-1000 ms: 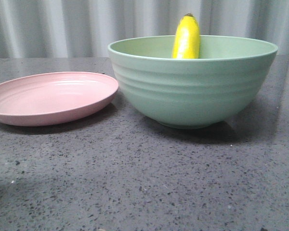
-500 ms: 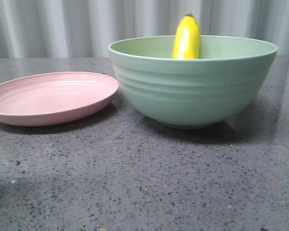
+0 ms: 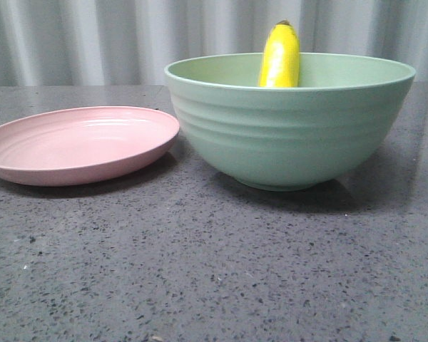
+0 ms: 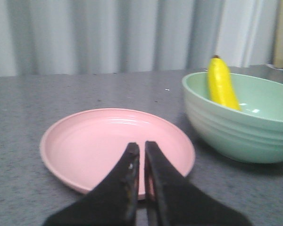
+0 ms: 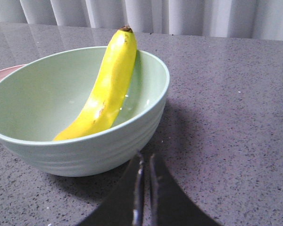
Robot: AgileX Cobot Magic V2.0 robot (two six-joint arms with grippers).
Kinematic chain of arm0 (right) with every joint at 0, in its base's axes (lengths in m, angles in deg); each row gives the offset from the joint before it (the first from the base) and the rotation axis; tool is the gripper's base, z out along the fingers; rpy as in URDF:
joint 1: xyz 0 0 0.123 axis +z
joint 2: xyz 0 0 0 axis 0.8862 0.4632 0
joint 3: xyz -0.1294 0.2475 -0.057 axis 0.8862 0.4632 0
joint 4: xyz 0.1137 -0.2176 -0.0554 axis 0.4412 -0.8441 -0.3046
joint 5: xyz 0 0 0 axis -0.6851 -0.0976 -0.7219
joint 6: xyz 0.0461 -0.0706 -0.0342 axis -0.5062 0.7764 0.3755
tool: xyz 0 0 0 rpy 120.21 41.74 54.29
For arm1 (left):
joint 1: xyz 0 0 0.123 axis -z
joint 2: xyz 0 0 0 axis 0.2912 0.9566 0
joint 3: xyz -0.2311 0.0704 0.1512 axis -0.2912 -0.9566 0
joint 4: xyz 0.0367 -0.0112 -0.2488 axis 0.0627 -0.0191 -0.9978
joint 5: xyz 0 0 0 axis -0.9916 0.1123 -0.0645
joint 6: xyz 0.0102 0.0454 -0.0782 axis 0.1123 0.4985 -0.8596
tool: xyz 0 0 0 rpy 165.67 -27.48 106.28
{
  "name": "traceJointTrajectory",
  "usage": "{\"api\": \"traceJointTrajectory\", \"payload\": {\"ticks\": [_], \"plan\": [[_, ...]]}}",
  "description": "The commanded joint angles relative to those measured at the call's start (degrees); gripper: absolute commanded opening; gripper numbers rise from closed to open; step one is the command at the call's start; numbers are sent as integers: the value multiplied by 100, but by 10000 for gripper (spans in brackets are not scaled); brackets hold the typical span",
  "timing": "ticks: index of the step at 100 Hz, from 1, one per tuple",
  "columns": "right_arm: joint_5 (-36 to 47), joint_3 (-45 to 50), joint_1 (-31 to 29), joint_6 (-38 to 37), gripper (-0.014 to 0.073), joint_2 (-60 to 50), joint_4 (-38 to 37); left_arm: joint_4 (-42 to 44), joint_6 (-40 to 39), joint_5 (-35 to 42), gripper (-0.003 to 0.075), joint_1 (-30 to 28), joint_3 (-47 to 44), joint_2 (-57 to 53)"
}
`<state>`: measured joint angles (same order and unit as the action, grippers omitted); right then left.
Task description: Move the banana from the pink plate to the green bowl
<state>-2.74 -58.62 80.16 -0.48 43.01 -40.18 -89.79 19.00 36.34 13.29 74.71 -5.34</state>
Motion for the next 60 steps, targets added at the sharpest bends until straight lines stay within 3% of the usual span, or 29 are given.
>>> {"api": "traceJointTrajectory", "payload": {"ticks": [1,26,51,60], "plan": [[417,-158,-29,8,-71,-4,25,90,-24,402,-20,-601,-57,-248],[417,-158,-29,8,-71,-4,25,90,-24,390,-20,-1775,-838,-1197],[417,-158,-29,8,-71,-4,25,104,-14,-1881,-20,-2563,-833,-2090],[417,-158,-29,8,-71,-4,25,130,-14,-2158,-20,-2644,-833,-2063]]}}
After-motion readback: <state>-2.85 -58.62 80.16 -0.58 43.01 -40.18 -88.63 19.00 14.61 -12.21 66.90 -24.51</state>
